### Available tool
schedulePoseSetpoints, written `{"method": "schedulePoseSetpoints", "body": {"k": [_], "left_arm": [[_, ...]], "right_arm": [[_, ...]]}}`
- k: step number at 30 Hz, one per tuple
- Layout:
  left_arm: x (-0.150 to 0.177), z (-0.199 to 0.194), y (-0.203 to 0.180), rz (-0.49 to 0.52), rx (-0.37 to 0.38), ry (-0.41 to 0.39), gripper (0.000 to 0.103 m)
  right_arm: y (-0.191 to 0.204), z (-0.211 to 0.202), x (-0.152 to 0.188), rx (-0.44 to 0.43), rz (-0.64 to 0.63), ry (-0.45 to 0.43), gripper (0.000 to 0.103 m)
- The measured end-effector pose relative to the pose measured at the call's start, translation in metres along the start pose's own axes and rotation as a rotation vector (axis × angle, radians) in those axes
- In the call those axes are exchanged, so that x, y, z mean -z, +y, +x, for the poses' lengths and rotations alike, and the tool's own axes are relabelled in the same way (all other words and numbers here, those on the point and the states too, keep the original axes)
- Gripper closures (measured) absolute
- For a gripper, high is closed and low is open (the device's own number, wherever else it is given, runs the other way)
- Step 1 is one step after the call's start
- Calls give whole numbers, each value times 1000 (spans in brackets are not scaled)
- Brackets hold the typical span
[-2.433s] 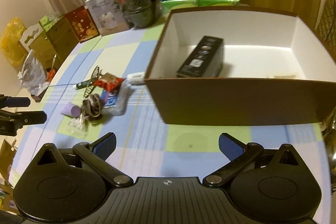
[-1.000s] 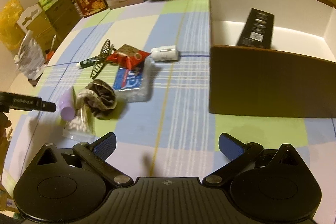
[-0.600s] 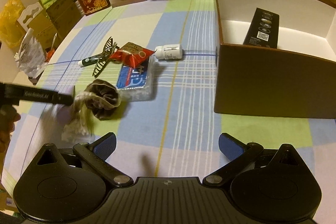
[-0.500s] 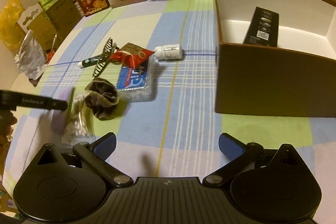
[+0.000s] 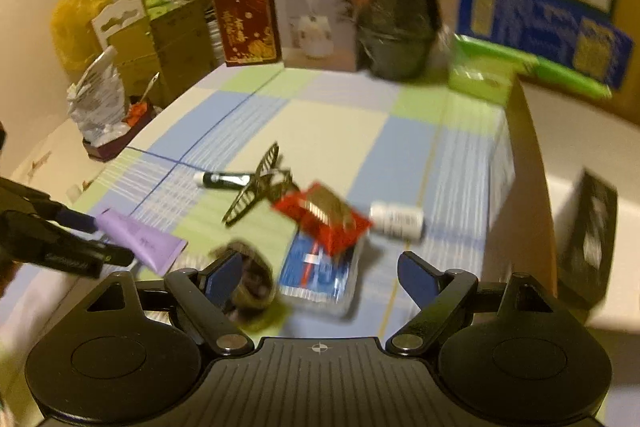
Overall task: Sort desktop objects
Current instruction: 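Grasp the purple tube with the left tool while right grasps the red candy packet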
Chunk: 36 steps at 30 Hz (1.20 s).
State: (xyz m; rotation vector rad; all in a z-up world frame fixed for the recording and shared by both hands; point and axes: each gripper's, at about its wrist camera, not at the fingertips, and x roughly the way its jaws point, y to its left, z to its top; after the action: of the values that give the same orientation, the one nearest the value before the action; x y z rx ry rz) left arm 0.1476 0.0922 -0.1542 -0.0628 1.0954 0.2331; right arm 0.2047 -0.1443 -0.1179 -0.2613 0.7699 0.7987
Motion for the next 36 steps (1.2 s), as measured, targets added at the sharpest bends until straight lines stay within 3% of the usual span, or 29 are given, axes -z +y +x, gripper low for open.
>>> {"method": "schedulePoseSetpoints", "body": {"k": [7, 10, 12, 16, 19, 25, 31, 34, 36], "left_arm": [[-4, 6, 8, -16, 9, 20, 37], [-3, 6, 12, -31, 10, 25, 37], [-2, 4, 14, -23, 7, 23, 35], [-1, 0, 18, -12, 11, 14, 34], [-3, -4, 20, 9, 7, 0, 31], [-15, -12, 17, 127, 13, -55, 26], [-20, -2, -5, 370, 87, -54, 23], [-19, 9, -15, 459, 101, -23, 28], [-18, 16, -19, 479, 105, 6, 50]], "right_arm": [[-3, 41, -11, 10, -122, 24, 20], [-4, 54, -14, 2, -160, 22, 26], [-3, 61, -16, -6, -191, 25, 32], [-4, 72, -17, -21, -219, 59, 59], [-7, 69, -17, -38, -199, 62, 72], [-20, 55, -16, -37, -67, 78, 75], [-32, 32, -11, -48, 43, 63, 75], [-36, 21, -6, -35, 77, 59, 75], [-37, 14, -1, -32, 98, 55, 75]]}}
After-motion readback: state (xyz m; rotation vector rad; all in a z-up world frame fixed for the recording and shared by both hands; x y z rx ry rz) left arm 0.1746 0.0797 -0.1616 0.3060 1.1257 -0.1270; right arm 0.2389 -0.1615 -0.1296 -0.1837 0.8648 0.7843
